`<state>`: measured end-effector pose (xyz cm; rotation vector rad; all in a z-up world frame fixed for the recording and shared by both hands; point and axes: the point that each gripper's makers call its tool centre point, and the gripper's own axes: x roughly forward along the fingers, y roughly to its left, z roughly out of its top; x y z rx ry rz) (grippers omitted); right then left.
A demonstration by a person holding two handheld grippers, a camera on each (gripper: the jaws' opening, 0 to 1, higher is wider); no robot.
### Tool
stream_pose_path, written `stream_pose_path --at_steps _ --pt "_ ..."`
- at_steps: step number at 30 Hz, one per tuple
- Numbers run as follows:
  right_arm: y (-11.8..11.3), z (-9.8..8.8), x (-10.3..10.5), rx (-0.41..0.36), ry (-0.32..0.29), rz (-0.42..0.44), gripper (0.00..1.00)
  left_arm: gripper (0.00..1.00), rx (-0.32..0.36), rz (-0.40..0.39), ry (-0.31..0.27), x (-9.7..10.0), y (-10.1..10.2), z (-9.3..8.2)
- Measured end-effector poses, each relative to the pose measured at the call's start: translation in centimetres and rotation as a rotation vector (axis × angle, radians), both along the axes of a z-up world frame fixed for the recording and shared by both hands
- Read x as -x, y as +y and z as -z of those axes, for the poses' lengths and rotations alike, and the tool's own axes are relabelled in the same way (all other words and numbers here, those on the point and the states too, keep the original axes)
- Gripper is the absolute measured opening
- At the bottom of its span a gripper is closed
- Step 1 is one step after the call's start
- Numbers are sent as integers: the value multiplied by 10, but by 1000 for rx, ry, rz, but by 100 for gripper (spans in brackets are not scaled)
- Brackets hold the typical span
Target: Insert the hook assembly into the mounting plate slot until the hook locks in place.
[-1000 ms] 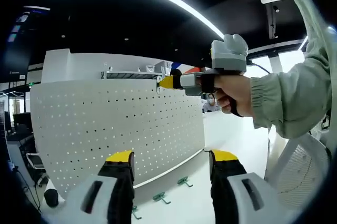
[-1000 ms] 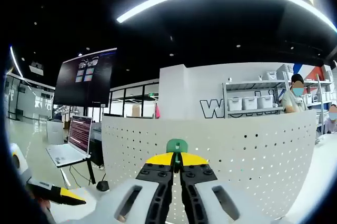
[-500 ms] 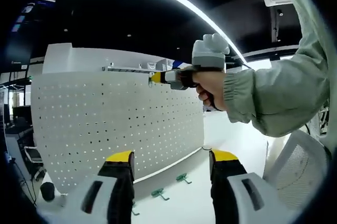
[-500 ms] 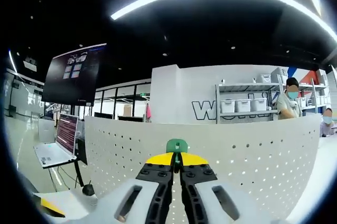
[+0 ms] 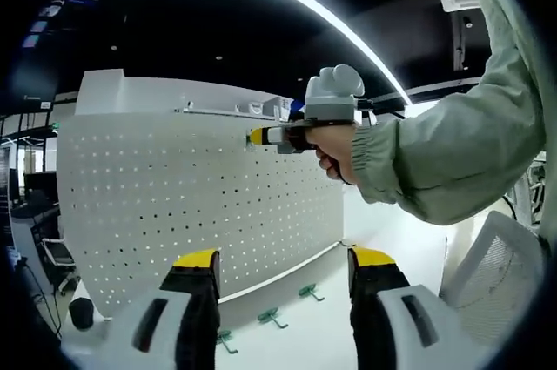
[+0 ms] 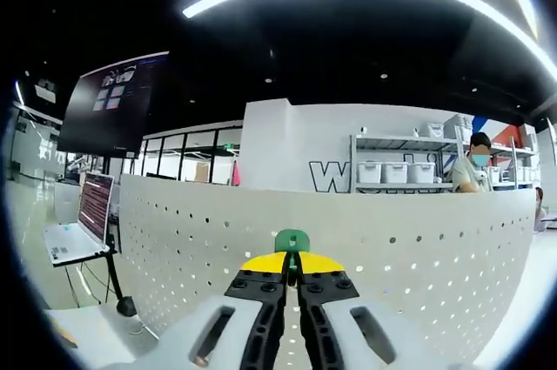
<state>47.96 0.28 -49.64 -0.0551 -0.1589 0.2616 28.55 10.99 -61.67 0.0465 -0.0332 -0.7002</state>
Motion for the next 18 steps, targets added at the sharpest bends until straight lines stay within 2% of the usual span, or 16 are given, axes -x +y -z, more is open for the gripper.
stream_pose_path --at_steps 7,18 --pt "0 1 -10 18 1 38 1 62 11 -14 -2 -2 3 3" --pt "0 1 -19 4 18 77 1 62 34 -9 1 -1 5 3"
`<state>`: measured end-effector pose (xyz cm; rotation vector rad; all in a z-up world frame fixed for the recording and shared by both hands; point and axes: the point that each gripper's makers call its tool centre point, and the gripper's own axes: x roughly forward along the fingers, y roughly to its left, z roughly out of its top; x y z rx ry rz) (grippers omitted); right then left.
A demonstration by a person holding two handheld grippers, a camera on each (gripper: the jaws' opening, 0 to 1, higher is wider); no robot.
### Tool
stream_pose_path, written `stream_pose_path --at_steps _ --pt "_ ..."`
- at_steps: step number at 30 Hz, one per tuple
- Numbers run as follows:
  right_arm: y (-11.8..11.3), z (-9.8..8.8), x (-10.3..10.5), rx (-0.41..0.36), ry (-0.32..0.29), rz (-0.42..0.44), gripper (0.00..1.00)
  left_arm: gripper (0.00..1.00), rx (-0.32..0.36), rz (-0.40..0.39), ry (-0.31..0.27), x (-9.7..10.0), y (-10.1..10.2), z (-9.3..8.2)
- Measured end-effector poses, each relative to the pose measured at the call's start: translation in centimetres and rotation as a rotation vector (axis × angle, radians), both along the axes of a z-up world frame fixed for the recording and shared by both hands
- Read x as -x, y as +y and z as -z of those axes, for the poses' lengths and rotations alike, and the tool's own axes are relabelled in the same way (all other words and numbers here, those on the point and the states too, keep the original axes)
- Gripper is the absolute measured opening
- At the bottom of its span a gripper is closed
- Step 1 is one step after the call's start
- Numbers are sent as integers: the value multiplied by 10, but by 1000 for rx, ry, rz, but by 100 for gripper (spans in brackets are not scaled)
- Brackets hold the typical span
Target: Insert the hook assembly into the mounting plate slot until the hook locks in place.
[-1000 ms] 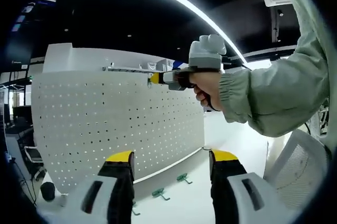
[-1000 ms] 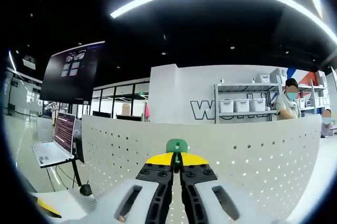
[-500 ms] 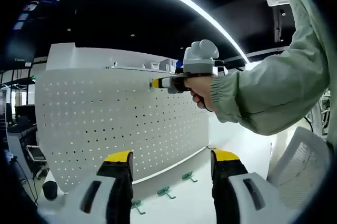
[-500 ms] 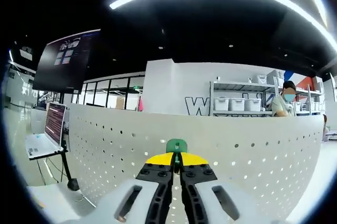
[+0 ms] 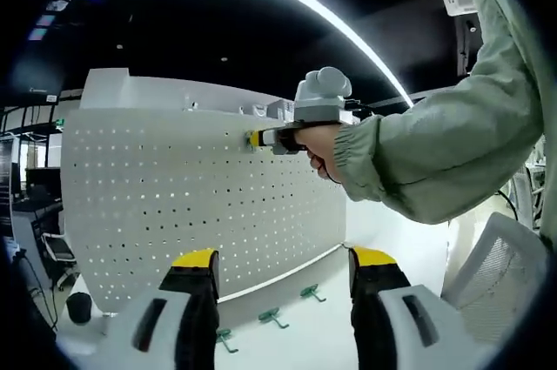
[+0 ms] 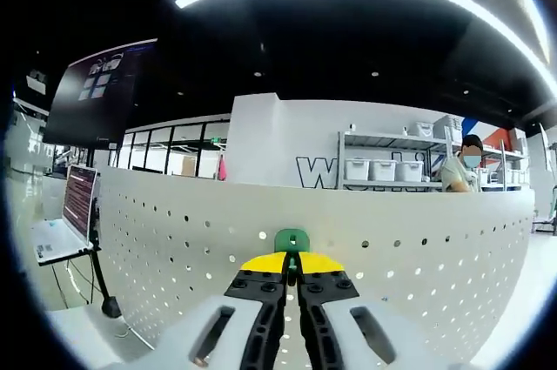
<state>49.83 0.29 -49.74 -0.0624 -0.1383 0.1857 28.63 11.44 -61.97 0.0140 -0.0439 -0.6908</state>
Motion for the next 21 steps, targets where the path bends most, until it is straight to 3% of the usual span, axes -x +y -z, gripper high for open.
stream_pose_path --at_steps 16,21 --pt "0 5 -3 -30 0 113 1 62 28 5 11 1 -1 1" --pt "0 6 -5 7 -11 130 1 62 30 5 10 1 -1 1"
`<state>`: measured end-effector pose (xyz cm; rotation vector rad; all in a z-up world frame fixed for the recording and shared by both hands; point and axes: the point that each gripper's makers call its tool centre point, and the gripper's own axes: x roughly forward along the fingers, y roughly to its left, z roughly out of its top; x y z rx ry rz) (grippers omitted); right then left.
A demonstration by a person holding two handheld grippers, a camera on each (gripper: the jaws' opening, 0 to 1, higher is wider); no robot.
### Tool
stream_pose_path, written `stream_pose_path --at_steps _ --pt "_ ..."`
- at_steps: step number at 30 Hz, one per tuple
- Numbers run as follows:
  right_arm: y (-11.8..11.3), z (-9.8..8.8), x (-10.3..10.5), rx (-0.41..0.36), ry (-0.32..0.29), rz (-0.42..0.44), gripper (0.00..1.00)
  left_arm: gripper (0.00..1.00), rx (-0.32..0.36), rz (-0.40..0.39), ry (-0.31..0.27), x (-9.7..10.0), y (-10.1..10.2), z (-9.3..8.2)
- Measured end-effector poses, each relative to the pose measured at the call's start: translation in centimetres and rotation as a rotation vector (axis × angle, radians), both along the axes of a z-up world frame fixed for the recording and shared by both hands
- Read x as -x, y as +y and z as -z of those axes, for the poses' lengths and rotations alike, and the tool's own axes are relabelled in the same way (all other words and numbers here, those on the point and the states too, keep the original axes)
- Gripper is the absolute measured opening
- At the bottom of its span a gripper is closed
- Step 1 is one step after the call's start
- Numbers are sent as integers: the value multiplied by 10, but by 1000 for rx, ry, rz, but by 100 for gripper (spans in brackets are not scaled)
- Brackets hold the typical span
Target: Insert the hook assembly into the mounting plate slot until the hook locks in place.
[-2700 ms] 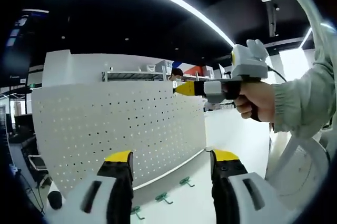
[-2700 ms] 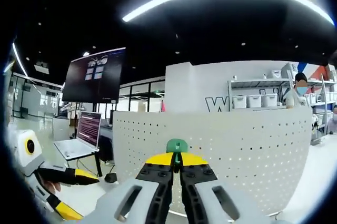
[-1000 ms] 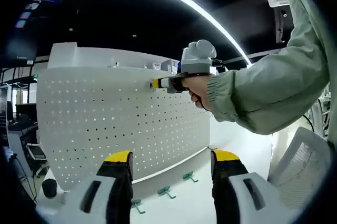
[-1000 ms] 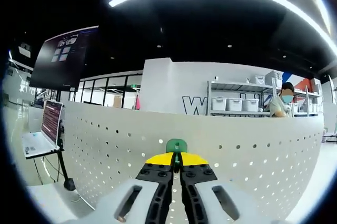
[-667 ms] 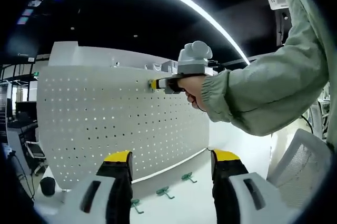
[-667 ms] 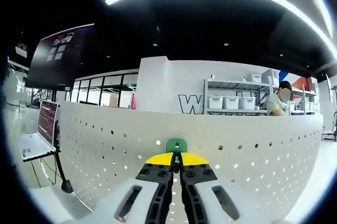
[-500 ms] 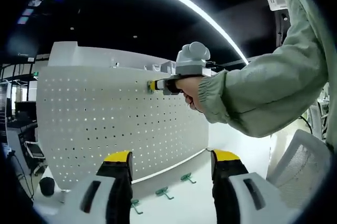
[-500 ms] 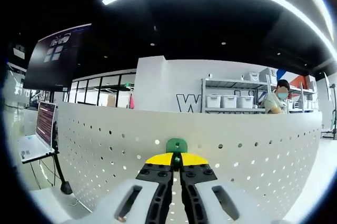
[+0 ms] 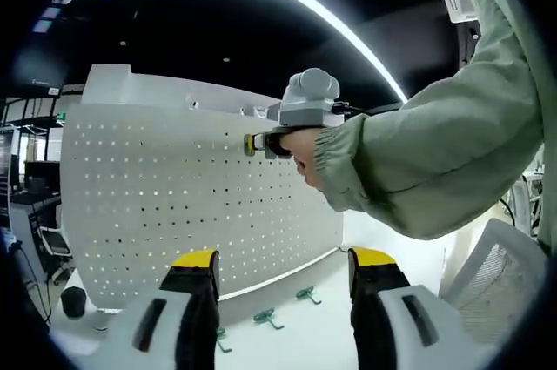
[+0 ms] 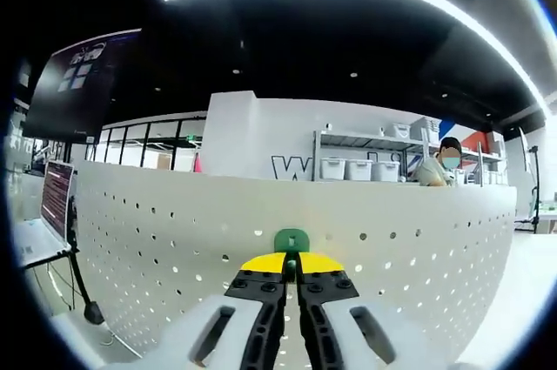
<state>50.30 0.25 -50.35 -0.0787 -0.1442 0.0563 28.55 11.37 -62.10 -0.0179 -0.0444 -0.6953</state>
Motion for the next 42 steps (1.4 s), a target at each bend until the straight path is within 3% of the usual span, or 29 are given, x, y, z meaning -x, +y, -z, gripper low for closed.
stream_pose_path --at_steps 8,11,14,29,33,42 --pt "-1 0 -1 -19 -8 0 2 62 1 -5 2 -1 1 1" --pt "-2 0 1 -60 -15 -16 2 62 0 -6 2 -2 2 1" --pt "0 -1 0 -40 -15 -20 3 62 2 -9 1 -2 2 1" --pt "-4 1 6 -71 -2 -35 23 61 -22 -17 -2 -2 3 6" --pt "-5 0 8 -67 -7 -40 24 61 -31 -18 -6 -2 3 6" --pt "0 1 22 -42 -6 -71 39 62 -57 -23 -3 -3 3 11"
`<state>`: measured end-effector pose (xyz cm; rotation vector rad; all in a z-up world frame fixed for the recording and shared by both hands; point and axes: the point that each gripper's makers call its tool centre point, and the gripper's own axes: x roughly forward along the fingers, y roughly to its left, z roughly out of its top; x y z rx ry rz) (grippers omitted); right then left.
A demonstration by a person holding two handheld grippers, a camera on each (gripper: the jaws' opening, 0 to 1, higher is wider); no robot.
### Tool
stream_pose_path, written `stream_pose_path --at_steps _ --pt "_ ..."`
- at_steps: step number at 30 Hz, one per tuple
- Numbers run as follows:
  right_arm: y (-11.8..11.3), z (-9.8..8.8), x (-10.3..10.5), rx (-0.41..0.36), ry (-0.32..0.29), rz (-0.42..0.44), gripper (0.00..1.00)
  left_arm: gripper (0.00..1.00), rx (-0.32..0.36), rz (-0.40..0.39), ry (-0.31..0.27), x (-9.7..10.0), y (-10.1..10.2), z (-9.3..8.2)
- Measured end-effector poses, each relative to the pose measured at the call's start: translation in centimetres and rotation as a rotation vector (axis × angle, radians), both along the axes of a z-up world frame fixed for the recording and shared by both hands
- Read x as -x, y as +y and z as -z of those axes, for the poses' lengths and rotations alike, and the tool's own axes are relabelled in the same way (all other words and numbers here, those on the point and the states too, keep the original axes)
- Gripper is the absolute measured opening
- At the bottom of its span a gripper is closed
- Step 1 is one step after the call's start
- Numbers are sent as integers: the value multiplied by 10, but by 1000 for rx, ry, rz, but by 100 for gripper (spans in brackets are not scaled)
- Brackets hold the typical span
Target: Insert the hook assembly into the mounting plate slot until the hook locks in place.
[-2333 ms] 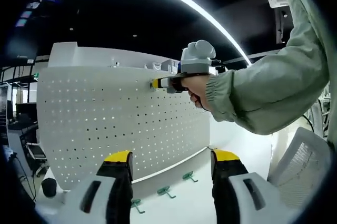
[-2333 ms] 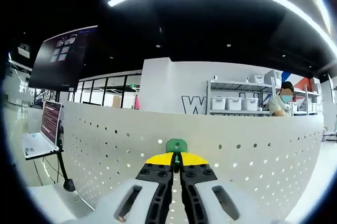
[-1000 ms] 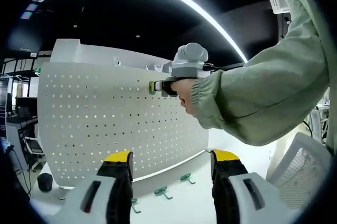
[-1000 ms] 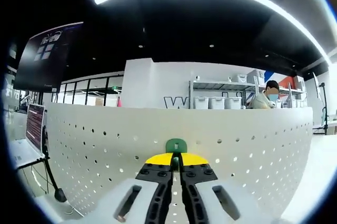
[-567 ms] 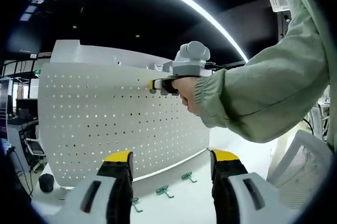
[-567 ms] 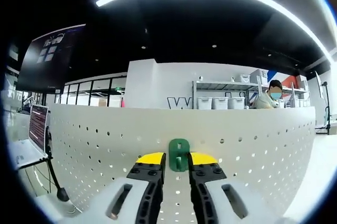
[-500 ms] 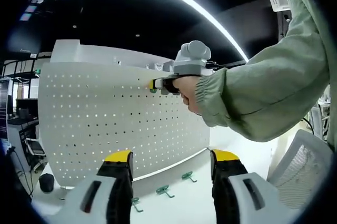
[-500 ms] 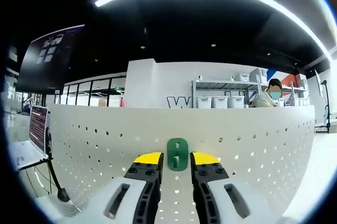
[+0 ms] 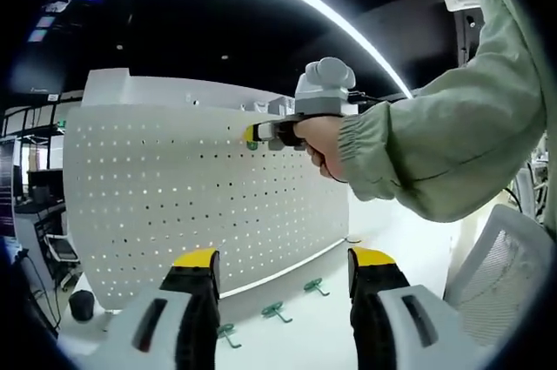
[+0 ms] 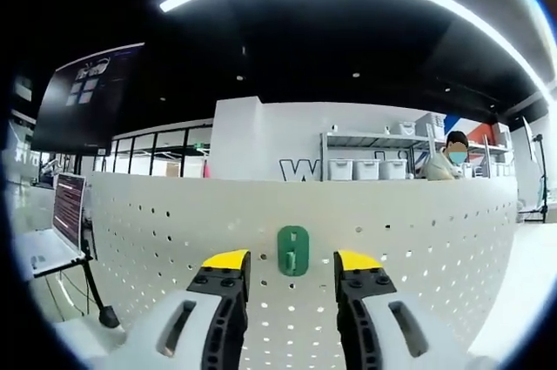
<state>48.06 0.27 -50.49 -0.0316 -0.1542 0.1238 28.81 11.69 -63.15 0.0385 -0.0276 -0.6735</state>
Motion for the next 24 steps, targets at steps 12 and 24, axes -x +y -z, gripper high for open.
stream_pose_path --at_steps 12,24 --pt "-6 23 33 19 44 -46 45 62 -40 0 -7 2 -2 3" --pt "-18 43 66 29 85 -73 50 62 -81 -3 -13 4 -3 5"
